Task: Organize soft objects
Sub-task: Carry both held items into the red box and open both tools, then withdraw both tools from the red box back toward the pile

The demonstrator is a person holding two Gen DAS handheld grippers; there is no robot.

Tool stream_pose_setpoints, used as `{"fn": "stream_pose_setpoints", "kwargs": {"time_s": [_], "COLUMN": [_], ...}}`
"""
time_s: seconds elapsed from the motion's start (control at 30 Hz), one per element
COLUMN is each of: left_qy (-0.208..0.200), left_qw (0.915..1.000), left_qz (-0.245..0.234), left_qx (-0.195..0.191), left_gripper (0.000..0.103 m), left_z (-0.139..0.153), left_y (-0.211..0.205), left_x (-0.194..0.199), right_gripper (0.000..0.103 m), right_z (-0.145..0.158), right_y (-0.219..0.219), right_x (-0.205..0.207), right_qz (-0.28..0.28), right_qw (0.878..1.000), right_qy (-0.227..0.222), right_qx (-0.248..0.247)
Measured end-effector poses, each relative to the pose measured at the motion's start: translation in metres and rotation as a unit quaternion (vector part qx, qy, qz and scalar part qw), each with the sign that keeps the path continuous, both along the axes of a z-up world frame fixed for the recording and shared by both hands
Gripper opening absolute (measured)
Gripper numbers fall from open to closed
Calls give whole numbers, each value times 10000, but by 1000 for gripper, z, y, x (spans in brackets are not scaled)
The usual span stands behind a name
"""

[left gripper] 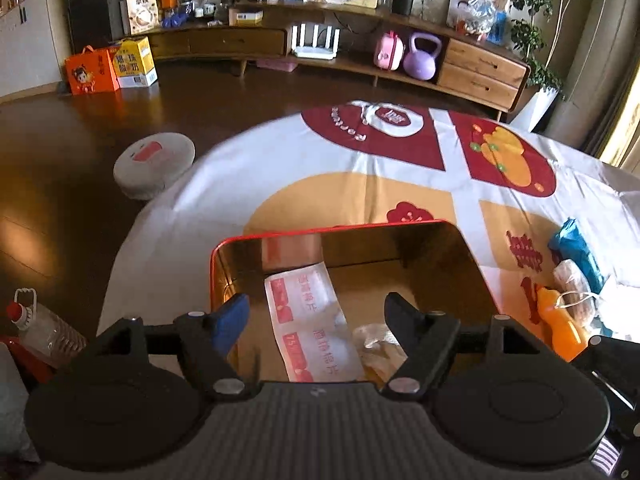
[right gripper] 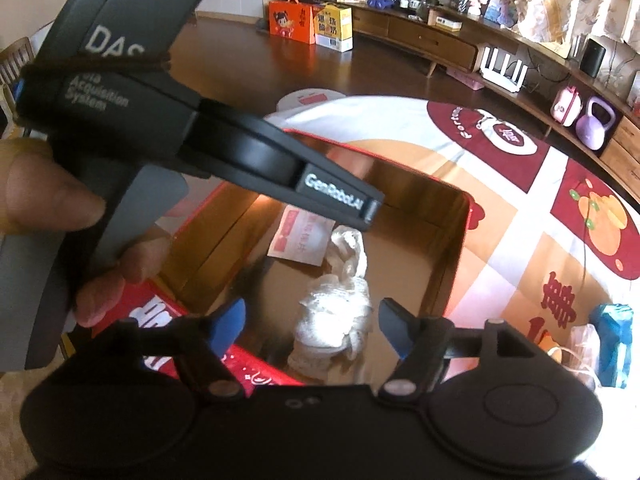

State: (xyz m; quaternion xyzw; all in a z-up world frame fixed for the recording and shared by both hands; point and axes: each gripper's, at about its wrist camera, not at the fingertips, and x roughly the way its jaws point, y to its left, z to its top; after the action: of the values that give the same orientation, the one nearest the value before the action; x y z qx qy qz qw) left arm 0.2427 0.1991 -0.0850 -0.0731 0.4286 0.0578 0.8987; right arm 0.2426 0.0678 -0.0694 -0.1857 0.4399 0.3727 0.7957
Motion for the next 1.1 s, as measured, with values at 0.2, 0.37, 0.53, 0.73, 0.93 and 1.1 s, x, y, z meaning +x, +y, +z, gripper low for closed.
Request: {"fn": "stream_pose_setpoints", "kwargs": {"time_s": [0.2, 0.37, 0.53, 0.73, 0.93, 1.1], "left_qy": [-148, -240, -393, -598, -696, -785], "left_qw": [9999, 9996, 9990, 9979, 9972, 9961], "left_qz": [-15, -67, 39, -18, -181, -389], "left_qx": [54, 95, 217, 229, 214, -45], "left_gripper": [81, 81, 83, 86, 87, 87], "left_z": [15, 25, 37, 50, 54, 56], "left_y": [-7, -17, -28, -49, -80, -106], "left_x": [-12, -22, -38, -58, -74, -86], "right_gripper": [84, 94, 102, 103, 103, 103], "right_z": [13, 26, 38, 51, 52, 52], "right_y": [-16, -34, -57, -97, -140, -176], "right_x": [-4, -8, -13, -29, -35, -39], "right_qz": [-129, -325, -584, -738, -1152, -1452], "right_qw": [9998, 9988, 9968, 9939, 9888, 9832], "right_qy": [-3, 38, 40, 21, 1, 15], "right_qx": [171, 362, 538, 817, 948, 1102]}}
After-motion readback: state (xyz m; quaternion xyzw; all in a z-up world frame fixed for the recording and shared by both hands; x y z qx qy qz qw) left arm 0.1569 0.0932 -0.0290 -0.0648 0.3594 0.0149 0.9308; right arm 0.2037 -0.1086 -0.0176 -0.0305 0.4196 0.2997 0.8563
